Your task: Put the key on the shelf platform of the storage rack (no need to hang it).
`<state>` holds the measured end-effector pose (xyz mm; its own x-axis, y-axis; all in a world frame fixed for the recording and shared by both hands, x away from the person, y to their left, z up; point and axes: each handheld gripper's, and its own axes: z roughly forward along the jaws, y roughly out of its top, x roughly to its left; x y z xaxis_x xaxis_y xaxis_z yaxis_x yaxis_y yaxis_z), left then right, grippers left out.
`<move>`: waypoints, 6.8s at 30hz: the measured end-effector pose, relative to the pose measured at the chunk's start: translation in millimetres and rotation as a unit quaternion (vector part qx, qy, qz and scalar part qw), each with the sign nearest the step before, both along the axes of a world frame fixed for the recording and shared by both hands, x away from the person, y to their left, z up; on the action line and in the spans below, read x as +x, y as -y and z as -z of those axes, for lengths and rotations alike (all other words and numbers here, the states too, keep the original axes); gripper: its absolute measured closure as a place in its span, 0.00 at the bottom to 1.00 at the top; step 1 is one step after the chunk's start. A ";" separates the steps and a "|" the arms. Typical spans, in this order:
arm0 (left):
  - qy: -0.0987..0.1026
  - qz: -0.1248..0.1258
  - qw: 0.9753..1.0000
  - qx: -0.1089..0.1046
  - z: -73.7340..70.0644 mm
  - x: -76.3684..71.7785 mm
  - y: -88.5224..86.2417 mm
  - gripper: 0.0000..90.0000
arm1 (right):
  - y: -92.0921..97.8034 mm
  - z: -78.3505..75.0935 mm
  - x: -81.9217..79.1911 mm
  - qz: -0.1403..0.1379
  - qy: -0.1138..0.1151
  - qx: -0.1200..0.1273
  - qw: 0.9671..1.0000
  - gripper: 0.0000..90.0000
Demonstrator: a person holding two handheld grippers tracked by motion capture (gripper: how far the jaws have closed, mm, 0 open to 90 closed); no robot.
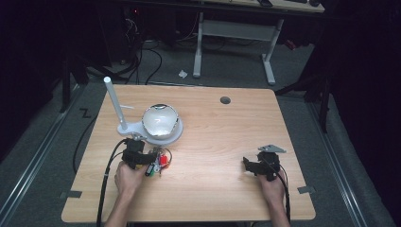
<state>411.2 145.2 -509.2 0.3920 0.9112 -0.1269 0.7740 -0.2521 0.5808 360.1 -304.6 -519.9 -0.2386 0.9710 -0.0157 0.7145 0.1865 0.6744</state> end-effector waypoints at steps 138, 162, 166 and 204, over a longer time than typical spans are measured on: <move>0.161 0.056 0.982 -0.080 -172.5 41.3 -12.9 0.85 | -0.1 0.1 0.0 0.000 0.001 0.000 1.000 0.19; 0.159 0.014 0.985 -0.072 -161.8 75.9 -11.6 0.85 | -0.3 0.2 -0.1 0.001 0.002 -0.001 1.000 0.19; 0.157 0.010 0.985 -0.067 -158.0 80.3 -9.5 0.85 | -0.3 0.2 -0.1 0.001 0.002 -0.001 1.000 0.19; 0.133 -0.009 0.988 -0.082 -112.9 90.3 -0.7 0.84 | -0.4 0.2 -0.2 0.002 0.002 -0.001 1.000 0.19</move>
<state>501.4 145.9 -396.3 0.4142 0.8945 -0.1681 0.5930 -0.1251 0.7954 359.9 -304.2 -520.1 -0.2346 0.9719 -0.0182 0.7127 0.1847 0.6767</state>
